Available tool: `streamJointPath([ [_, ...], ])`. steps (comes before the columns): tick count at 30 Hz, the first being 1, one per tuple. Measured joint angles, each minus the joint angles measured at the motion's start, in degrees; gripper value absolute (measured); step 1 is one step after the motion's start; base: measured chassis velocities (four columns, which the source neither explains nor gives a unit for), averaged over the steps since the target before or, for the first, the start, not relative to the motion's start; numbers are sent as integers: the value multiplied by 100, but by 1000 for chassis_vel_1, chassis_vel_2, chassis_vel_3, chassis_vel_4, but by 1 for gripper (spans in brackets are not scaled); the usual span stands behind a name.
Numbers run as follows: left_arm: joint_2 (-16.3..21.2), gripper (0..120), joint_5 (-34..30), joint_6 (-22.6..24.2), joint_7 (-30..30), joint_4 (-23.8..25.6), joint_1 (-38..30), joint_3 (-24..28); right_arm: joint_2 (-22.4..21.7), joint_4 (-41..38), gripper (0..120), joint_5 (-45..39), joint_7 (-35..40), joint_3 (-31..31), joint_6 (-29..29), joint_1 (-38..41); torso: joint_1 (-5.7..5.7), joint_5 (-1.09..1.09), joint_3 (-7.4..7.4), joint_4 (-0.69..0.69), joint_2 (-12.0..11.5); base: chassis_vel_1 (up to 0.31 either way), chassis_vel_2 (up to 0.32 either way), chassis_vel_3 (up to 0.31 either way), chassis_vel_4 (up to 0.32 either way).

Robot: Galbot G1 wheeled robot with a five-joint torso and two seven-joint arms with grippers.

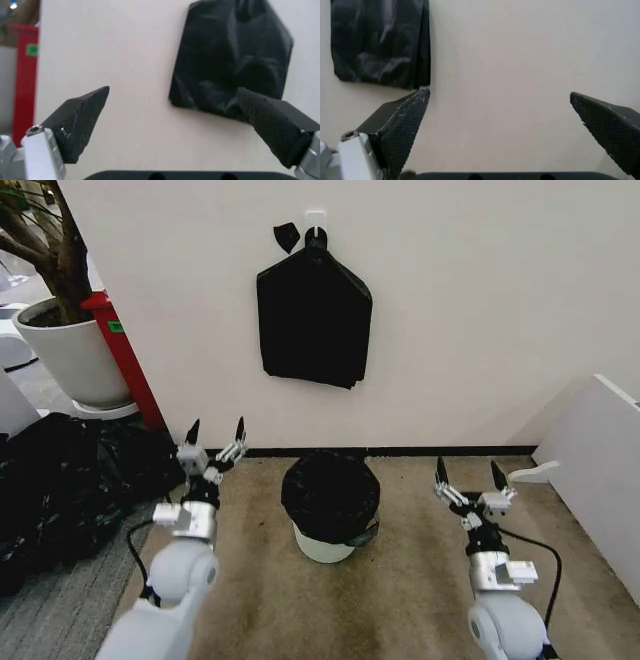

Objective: Place the garbage bag over the trash bin.

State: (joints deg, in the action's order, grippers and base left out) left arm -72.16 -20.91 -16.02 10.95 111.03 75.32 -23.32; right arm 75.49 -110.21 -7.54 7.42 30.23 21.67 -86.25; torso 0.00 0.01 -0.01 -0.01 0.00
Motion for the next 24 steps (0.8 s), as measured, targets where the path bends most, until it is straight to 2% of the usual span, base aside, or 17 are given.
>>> streamJointPath([
  [5, -37, 100, 163, 12, 238, 35, 302, -48, 76, 140, 100, 27, -147, -160, 39, 19, 0, 0, 0, 2, 0, 0, 0, 0, 0],
  [24, -25, 100, 132, 77, 239, 11, 285, -53, 75, 165, 100, 20, -160, -189, 58, 45, 0, -1, 1, 1, 0, 0, 0, 0, 0],
])
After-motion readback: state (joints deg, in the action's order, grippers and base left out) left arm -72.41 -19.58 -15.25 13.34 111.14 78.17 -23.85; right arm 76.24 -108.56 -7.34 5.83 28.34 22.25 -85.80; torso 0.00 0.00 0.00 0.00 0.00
